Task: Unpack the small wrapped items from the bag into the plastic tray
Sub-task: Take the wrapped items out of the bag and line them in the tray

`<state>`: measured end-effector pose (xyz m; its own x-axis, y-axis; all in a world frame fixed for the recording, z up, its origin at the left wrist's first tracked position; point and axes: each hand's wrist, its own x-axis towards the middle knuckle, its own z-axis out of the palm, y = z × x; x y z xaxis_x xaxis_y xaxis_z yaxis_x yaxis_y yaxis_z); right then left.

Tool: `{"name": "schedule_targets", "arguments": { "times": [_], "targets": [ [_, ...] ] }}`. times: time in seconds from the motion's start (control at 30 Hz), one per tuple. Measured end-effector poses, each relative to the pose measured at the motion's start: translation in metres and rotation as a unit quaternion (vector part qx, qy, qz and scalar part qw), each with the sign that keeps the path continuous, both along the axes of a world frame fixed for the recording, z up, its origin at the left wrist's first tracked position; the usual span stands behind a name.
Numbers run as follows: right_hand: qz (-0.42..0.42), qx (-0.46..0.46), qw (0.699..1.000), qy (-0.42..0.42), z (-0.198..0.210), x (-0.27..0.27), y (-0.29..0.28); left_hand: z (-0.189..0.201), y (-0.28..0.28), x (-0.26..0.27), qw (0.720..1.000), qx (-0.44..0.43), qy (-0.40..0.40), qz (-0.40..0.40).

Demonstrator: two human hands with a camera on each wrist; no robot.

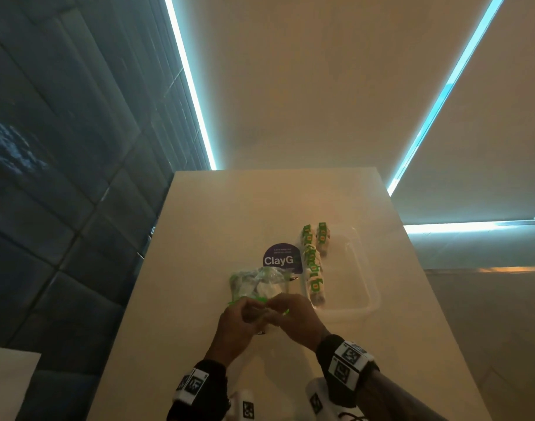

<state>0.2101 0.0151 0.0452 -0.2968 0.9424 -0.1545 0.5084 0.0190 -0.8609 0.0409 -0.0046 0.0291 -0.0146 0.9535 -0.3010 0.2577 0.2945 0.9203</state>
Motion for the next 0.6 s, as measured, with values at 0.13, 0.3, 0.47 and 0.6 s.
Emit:
{"name": "schedule_targets", "arguments": {
  "times": [0.13, 0.3, 0.47, 0.6],
  "targets": [
    [-0.002, -0.061, 0.998, -0.004, -0.007, 0.003, 0.003, 0.008, 0.0, 0.0, 1.0, -0.01, 0.002, 0.012],
    [-0.062, -0.089, 0.994, 0.013, -0.015, 0.009, 0.002, 0.002, 0.002, -0.006, 0.995, -0.005, 0.095, 0.036],
    [-0.087, -0.102, 0.991, 0.016, -0.015, 0.016, 0.002, 0.002, -0.003, 0.003, 0.954, 0.04, 0.275, -0.114],
    [-0.084, -0.102, 0.991, 0.001, -0.017, 0.02, 0.002, -0.01, -0.004, 0.014, 0.911, 0.064, 0.349, -0.213]
  ]
}}
